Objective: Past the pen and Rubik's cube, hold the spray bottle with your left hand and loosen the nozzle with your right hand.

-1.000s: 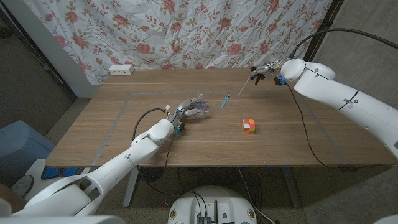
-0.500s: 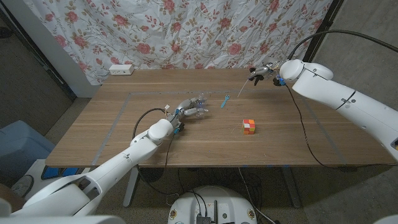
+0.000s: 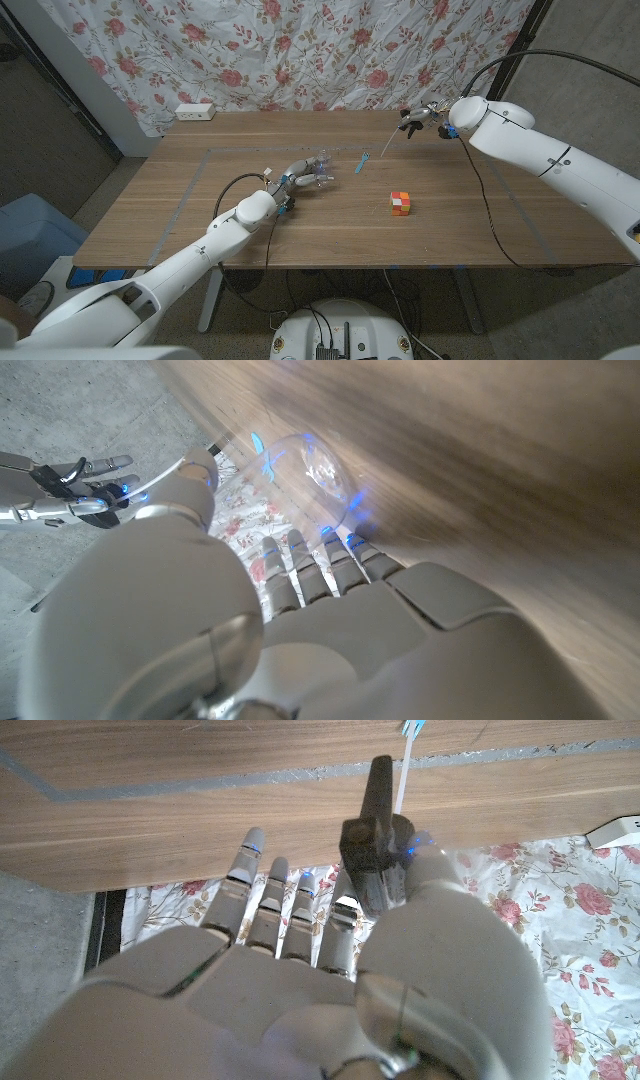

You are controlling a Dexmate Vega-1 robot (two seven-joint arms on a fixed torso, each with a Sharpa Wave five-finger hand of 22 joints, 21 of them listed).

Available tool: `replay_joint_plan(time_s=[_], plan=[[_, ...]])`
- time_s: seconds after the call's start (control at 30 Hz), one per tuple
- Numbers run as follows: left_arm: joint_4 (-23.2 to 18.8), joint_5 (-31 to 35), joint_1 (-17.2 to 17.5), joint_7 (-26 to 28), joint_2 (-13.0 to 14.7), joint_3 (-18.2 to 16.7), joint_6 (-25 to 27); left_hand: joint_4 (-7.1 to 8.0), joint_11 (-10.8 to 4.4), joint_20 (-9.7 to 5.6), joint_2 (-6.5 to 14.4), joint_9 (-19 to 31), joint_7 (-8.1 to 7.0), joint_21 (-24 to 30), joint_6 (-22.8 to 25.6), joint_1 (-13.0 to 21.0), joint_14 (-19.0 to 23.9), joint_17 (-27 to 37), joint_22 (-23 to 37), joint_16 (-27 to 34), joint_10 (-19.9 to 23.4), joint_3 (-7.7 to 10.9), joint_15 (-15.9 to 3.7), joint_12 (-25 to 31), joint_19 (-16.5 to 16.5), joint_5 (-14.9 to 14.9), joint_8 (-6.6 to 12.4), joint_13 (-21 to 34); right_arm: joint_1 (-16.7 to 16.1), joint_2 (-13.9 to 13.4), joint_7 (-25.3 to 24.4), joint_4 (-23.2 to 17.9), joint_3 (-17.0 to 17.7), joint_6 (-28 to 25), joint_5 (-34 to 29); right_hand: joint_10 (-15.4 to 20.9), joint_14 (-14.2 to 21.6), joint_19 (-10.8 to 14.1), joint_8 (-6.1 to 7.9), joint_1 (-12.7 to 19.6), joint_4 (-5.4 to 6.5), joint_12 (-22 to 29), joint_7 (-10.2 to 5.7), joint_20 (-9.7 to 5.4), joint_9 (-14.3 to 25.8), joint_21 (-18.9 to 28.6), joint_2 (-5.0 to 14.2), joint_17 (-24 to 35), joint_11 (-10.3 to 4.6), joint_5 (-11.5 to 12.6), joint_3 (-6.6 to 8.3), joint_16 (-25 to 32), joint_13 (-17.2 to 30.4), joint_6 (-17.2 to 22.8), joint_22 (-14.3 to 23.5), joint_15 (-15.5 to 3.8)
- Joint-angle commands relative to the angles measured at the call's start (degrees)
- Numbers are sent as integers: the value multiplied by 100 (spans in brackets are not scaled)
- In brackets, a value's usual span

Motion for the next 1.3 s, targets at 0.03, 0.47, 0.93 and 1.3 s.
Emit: replay_joint_plan(time_s=[0.03,0.47,0.93,1.3], plan=[[-132,-42,54,-76,100,-21,88,-9,36,20,-90,27,28,10,-193,30,-160,11,15,-8,-176,-46,-466,-24,-82,-33,-61,1,-38,4,-42,10,33,46,27,20,-6,36,41,75,-5,10,-366,-27,16,6,27,10,-7,21,-28,15,18,372,16,-23],[-225,-125,120,-126,197,-90,102,16,158,-54,-225,25,185,1,-1132,-8,-941,24,17,-5,-1110,-186,-269,-42,-407,-115,-117,-15,-60,0,-72,-62,44,-61,45,28,-5,30,50,83,-7,9,-361,-27,18,3,26,14,2,26,-32,16,20,373,16,-18],[-390,-154,135,-137,307,-200,16,94,296,-470,-340,10,345,-46,-1727,-327,-1673,25,17,-6,-1864,-405,-63,-41,-1215,-169,-76,-40,-39,36,-99,-14,25,-76,68,18,-11,20,54,81,-3,2,-366,-31,20,-1,29,20,-14,30,-39,15,21,363,16,-29],[-470,-302,109,-398,365,-255,-157,147,371,-640,-319,4,482,-42,-2134,-580,-2071,24,16,-10,-2346,-500,18,-53,-1615,-156,-111,-52,-54,30,-131,-50,31,-160,100,27,-10,14,57,82,-2,3,-367,-26,14,-2,29,24,-8,33,-44,16,22,365,16,-26]])
